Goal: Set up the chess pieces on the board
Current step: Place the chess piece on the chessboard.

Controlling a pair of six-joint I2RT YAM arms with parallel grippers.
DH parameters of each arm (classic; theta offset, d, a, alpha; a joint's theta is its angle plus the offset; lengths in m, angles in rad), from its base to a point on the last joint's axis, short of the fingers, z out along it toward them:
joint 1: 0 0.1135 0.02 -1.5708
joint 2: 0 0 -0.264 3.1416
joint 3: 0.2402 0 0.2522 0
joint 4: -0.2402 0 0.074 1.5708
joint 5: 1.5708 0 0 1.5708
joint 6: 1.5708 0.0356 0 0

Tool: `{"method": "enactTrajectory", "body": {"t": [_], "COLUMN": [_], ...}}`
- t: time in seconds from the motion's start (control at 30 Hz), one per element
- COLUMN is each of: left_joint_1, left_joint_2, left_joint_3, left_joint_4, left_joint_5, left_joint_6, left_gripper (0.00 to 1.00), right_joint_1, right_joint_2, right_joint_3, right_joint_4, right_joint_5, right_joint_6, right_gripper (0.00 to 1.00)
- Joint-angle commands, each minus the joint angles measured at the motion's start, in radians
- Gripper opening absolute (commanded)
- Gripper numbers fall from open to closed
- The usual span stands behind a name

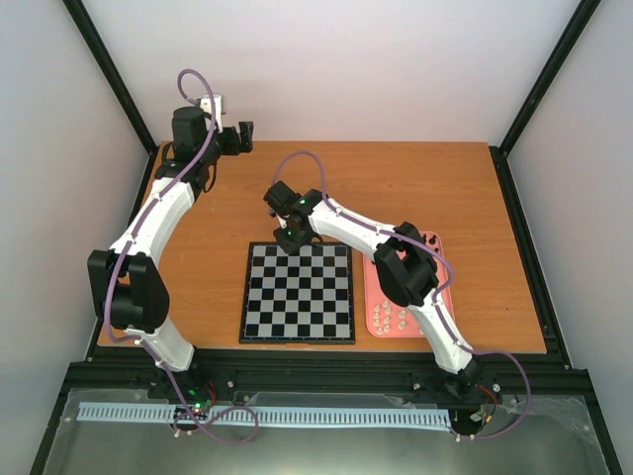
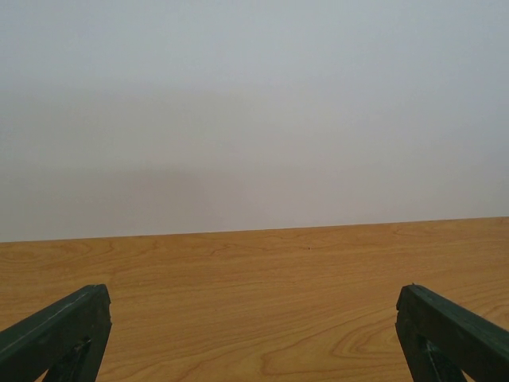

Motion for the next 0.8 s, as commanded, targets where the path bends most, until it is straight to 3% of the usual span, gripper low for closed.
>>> {"method": "enactTrajectory", "body": {"t": [0.0, 0.13, 0.27, 0.37, 0.77], "left_joint_1": [0.005, 0.005, 0.005, 0.005, 0.005], "left_joint_2": [-0.001, 0.004, 0.002, 0.004, 0.004], "left_joint_3": [0.010, 0.011, 0.011, 0.012, 0.014], "left_joint_4": [0.022, 0.022, 0.021, 0.022, 0.022], "left_joint_5": [0.009, 0.014, 0.014, 0.015, 0.015], "left_joint_6": [-0.004, -0.007, -0.008, -0.008, -0.007], "left_gripper": [1.00, 1.00, 1.00, 1.00, 1.00], "right_joint_1": [0.002, 0.002, 0.003, 0.004, 0.007], "right_joint_2": [0.018, 0.006, -0.010, -0.030, -0.117], "right_joint_3": [0.014, -0.005, -0.027, -0.048, -0.118], "right_joint_4": [-0.004, 0.002, 0.014, 0.030, 0.063], "right_joint_5": [0.001, 0.004, 0.006, 0.008, 0.013], "right_joint_6": [-0.005, -0.003, -0.003, -0.004, -0.010], "right_gripper": [0.07, 0.11, 0.30, 0.38, 0.45]}}
